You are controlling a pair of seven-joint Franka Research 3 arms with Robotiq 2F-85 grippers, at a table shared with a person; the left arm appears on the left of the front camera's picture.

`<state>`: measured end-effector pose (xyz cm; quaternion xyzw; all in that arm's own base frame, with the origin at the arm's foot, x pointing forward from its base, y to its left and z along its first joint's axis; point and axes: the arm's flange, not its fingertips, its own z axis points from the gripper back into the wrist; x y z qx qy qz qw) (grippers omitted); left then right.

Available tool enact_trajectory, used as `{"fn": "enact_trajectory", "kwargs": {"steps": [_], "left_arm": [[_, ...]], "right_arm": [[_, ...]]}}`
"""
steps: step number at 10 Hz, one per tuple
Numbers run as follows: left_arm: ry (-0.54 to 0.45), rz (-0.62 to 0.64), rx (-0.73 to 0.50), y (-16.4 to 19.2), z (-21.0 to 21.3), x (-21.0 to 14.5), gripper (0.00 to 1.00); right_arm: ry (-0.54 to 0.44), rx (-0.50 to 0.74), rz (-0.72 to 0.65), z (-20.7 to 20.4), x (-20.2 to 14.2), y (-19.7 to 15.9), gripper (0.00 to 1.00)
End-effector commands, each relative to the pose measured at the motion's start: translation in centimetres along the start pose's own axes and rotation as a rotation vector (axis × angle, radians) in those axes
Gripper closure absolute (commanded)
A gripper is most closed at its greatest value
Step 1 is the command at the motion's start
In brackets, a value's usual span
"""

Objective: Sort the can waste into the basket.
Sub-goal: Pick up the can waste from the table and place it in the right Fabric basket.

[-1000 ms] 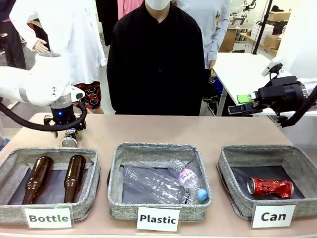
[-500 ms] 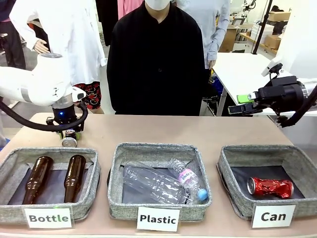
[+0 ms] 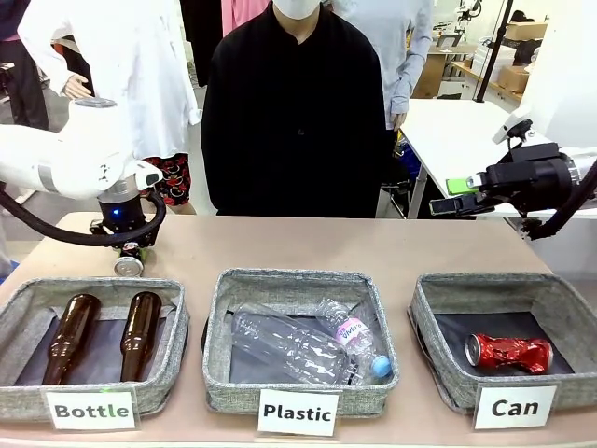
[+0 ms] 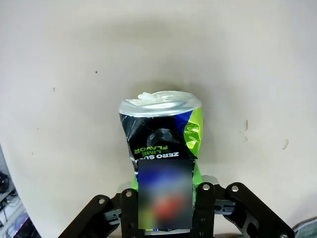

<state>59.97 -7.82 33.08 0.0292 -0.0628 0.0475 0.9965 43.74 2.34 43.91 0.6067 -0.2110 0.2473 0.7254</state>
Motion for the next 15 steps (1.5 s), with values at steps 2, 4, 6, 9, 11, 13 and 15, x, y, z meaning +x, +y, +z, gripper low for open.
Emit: {"fn": "enact_trajectory", "kwargs": {"steps": [2,4,6,9,11,13,15], "left_arm": [[-0.053,-0.042,-0.097,1.8,4.0,-4.6,1.0],[-0.042,-0.212,-0.235,3.5,8.0,-10.0,1.0],[-0.063,-0.381,-0.36,5.6,10.8,-15.8,1.0],[-0.47,-0.527,-0.708,9.2,13.8,-20.3,1.0],[-0.325,-0.673,-0.698,9.9,13.0,-21.2,1.0],[-0.302,-0.563,-0.662,10.7,12.3,-21.3,1.0],[-0.363,-0.641,-0.725,9.7,13.9,-21.4,1.0]], "right_arm": [[0.006,0.003,0.002,0.2,0.3,0.3,0.0],[0.006,0.003,0.002,0.2,0.3,0.3,0.0],[0.006,0.003,0.002,0.2,0.3,0.3,0.0],[0.006,0.003,0.002,0.2,0.3,0.3,0.0],[0.006,0.003,0.002,0.2,0.3,0.3,0.0],[0.006,0.003,0.002,0.2,0.3,0.3,0.0],[0.006,0.003,0.002,0.2,0.3,0.3,0.0]]}}
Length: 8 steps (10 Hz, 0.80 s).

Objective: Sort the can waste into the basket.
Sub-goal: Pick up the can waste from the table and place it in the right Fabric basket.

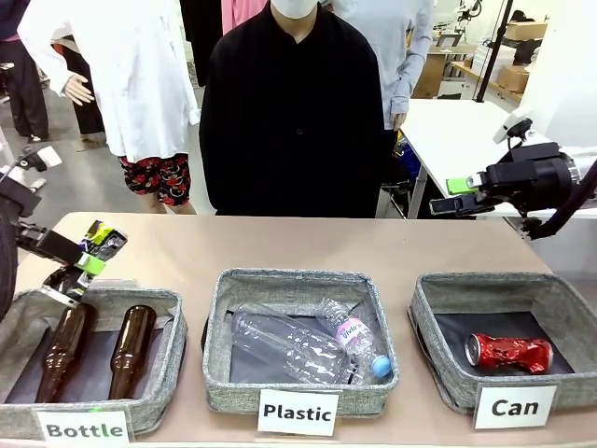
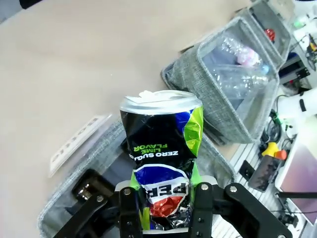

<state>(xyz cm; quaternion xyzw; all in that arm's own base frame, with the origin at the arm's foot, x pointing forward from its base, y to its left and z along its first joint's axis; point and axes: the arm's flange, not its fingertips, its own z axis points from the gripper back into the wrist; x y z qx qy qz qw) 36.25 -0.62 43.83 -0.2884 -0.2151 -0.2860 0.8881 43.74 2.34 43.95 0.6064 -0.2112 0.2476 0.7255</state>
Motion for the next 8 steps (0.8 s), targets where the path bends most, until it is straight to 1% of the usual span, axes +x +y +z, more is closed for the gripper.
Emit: {"fn": "enact_trajectory", "kwargs": {"steps": [1,2,3,4,5,6,7,8], "left_arm": [[-0.038,-0.023,-0.003,-0.6,0.3,0.6,1.0],[0.0,0.0,0.0,0.0,0.0,0.0,0.61],[-0.116,-0.106,-0.072,-2.8,-0.9,0.9,0.61],[-0.178,-0.234,-0.164,-6.3,-1.6,2.8,0.61],[-0.179,-0.342,-0.226,-9.7,-2.9,5.2,0.61],[-0.139,-0.413,-0.272,-13.2,-4.8,6.9,0.61],[-0.052,-0.447,-0.344,-16.6,-7.7,9.2,0.61],[-0.04,-0.464,-0.366,-19.6,-9.6,11.2,0.61]], "right_arm": [[0.006,0.004,0.001,0.1,0.3,0.2,0.0],[0.0,0.0,0.0,0.0,0.0,0.0,0.0],[0.096,-0.154,0.038,1.5,0.2,4.3,0.0],[0.179,-0.205,0.065,3.0,-0.5,7.5,0.0],[0.23,-0.282,-0.003,5.6,-1.4,9.7,0.0],[0.238,-0.346,-0.032,9.0,-3.0,11.7,0.0],[0.212,-0.451,-0.064,12.7,-5.2,13.5,0.0],[0.196,-0.573,-0.098,14.9,-7.7,15.1,0.0]]}}
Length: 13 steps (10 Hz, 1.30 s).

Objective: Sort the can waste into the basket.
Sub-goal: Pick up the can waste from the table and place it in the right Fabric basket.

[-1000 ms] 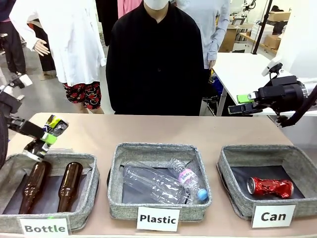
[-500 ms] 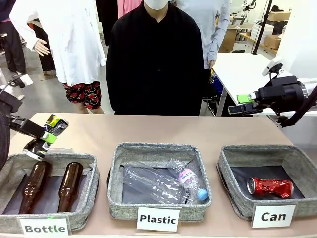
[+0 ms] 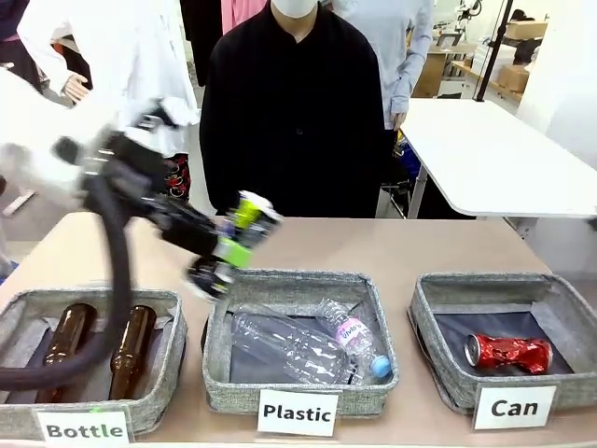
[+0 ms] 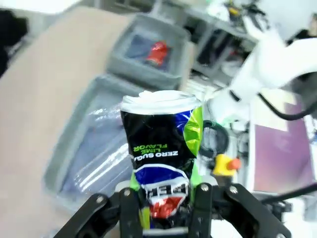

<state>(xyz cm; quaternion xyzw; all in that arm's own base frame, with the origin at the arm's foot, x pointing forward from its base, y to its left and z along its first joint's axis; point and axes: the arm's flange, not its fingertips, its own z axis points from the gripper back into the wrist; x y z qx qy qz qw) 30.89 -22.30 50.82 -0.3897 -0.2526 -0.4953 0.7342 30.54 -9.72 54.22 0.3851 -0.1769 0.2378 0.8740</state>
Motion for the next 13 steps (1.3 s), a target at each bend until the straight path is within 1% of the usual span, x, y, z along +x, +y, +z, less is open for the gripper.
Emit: {"fn": "enact_trajectory", "kwargs": {"steps": [1,2,3,4,5,6,7,8,9,10,13], "left_arm": [[0.018,-0.07,-0.042,1.7,-5.5,4.6,0.61],[-0.022,-0.155,-0.001,0.2,-9.9,7.3,0.61],[-0.008,-0.237,0.001,-1.6,-15.1,10.5,0.61],[-0.026,-0.308,0.052,-3.0,-18.6,12.3,0.61],[-0.046,-0.413,0.102,-4.7,-23.4,15.0,0.61],[-0.067,-0.481,0.109,-5.6,-27.1,16.4,0.61],[-0.019,-0.533,0.088,-5.5,-30.0,16.7,0.61],[0.009,-0.555,0.124,-4.9,-32.1,16.6,0.61],[0.055,-0.516,0.105,-4.3,-33.8,16.4,0.61],[0.071,-0.525,0.136,-3.9,-34.8,16.3,0.61],[0.09,-0.525,0.155,-3.3,-35.5,17.1,0.61]], "right_arm": [[-0.022,-0.138,-0.104,2.7,-5.3,0.2,0.0],[-0.063,-0.206,-0.152,4.4,-8.2,0.2,0.0],[-0.115,-0.248,-0.176,5.6,-11.5,0.1,0.0],[-0.107,-0.256,-0.178,6.3,-14.6,0.1,0.0],[-0.094,-0.252,-0.201,6.9,-17.2,-0.2,0.0],[-0.108,-0.258,-0.242,6.9,-19.6,-0.3,0.0],[-0.158,-0.251,-0.252,6.8,-21.8,-0.4,0.0],[-0.197,-0.26,-0.278,6.9,-22.8,-0.7,0.0],[-0.128,-0.256,-0.221,7.9,-20.1,-0.7,0.0],[-0.128,-0.256,-0.221,7.9,-20.1,-0.7,0.0],[-0.128,-0.256,-0.221,7.9,-20.1,-0.7,0.0]]}}
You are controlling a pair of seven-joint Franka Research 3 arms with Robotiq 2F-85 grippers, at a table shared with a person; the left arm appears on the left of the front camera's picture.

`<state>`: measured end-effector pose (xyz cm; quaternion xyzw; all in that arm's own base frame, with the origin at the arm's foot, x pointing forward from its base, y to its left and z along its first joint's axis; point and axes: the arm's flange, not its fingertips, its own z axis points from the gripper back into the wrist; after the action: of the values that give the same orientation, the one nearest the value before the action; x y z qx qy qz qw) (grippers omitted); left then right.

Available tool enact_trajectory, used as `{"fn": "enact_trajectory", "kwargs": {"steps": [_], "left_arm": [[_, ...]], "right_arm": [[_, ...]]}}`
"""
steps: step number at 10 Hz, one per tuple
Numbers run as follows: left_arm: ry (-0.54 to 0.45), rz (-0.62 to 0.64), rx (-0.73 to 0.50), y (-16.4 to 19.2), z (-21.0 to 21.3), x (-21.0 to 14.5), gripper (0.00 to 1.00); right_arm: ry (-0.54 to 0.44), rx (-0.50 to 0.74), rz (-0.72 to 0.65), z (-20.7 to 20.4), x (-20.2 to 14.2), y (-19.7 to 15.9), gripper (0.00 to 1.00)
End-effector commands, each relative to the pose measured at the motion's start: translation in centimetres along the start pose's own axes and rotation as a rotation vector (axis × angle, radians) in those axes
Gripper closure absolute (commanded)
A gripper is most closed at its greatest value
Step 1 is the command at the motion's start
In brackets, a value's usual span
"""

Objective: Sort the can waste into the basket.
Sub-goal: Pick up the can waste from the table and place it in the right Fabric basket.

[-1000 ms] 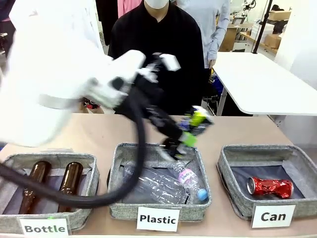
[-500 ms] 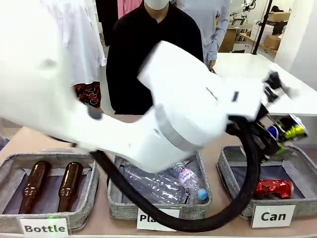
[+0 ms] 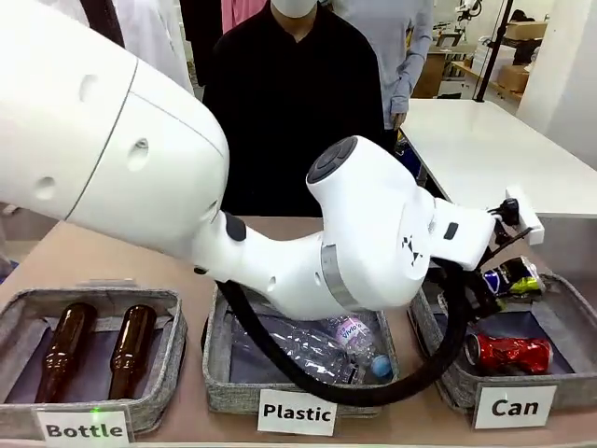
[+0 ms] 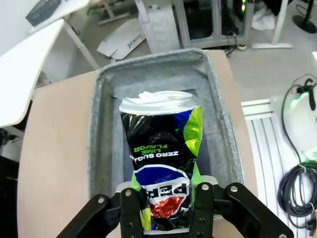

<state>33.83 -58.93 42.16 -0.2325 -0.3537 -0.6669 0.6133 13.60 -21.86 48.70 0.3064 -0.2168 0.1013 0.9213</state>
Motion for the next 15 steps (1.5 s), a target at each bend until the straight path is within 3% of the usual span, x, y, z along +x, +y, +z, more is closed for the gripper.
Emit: {"fn": "enact_trajectory", "kwargs": {"steps": [1,4,5,6,11,13,14,15], "left_arm": [[0.006,0.023,-0.008,0.6,-0.1,3.6,0.61],[0.02,0.044,-0.018,1.5,-1.5,3.9,0.61],[0.016,0.062,-0.026,1.9,-1.8,4.1,0.43],[0.007,0.064,-0.035,2.1,-1.7,4.1,0.03],[-0.017,0.061,-0.038,1.7,-0.5,4.2,0.0],[0.008,0.13,0.008,1.9,1.9,3.6,0.0],[0.069,0.175,0.018,2.0,4.3,3.0,0.0],[0.109,0.231,0.013,2.1,7.3,2.5,0.0]], "right_arm": [[-0.006,-0.014,-0.017,0.2,0.0,0.3,0.0],[-0.006,-0.014,-0.017,0.2,0.0,0.3,0.0],[-0.006,-0.014,-0.017,0.2,0.0,0.3,0.0],[-0.006,-0.014,-0.017,0.2,0.0,0.3,0.0],[-0.006,-0.014,-0.017,0.2,0.0,0.3,0.0],[-0.006,-0.014,-0.017,0.2,0.0,0.3,0.0],[-0.002,-0.001,0.002,0.1,0.0,0.1,0.0],[-0.043,-0.001,-0.002,-0.8,2.8,0.7,0.0]]}}
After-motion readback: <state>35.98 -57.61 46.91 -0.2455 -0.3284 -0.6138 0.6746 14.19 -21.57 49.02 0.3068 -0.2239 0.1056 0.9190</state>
